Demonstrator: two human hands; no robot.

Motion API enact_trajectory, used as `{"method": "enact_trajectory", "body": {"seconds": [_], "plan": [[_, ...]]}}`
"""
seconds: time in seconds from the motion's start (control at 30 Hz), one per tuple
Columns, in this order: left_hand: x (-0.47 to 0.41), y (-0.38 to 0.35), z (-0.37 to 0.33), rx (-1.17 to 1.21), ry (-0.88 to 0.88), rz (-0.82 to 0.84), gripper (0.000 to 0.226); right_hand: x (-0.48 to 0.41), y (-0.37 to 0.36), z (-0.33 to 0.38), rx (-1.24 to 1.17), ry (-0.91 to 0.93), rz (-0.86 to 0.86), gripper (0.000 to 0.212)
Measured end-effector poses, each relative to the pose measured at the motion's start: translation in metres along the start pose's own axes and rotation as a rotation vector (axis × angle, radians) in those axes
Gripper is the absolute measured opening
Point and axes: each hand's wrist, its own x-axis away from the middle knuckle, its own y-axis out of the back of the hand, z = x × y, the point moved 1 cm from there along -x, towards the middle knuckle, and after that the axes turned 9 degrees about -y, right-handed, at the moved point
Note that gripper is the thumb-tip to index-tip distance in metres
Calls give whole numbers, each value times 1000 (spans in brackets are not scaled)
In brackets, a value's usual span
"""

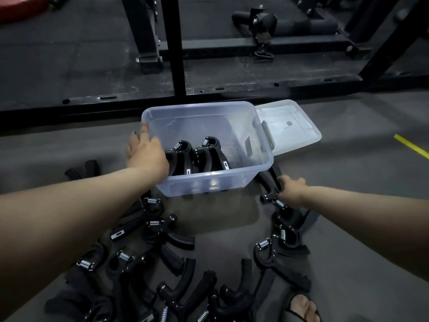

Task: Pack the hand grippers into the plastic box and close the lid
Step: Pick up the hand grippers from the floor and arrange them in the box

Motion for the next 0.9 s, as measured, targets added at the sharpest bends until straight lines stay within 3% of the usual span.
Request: {"method": "enact_trajectory", "body": {"seconds": [0.1, 0.2, 0.3, 0.47, 0.6, 0.77, 0.9], "plan": [[0, -3, 0, -4, -5, -9, 23, 3, -17, 3, 150, 54, 43, 80], [-1, -3, 2, 6, -16, -16, 22, 4, -27, 13, 353, 117, -90, 81], [-1, -3, 3, 36, -8, -16, 23, 7, -35, 22, 439, 239, -52, 81], [-1, -2, 3, 68, -5, -17, 25, 1, -40, 33, 366, 200, -4, 52], [4, -1, 2, 104, 21, -17, 27, 4, -55, 34, 402, 429, 36, 42], [7, 0, 2, 178, 36, -46, 30, 9, -53, 33, 803, 618, -363, 52], [9, 1, 8, 260, 11, -98, 57, 20, -52, 45, 945, 677, -364, 57]]}}
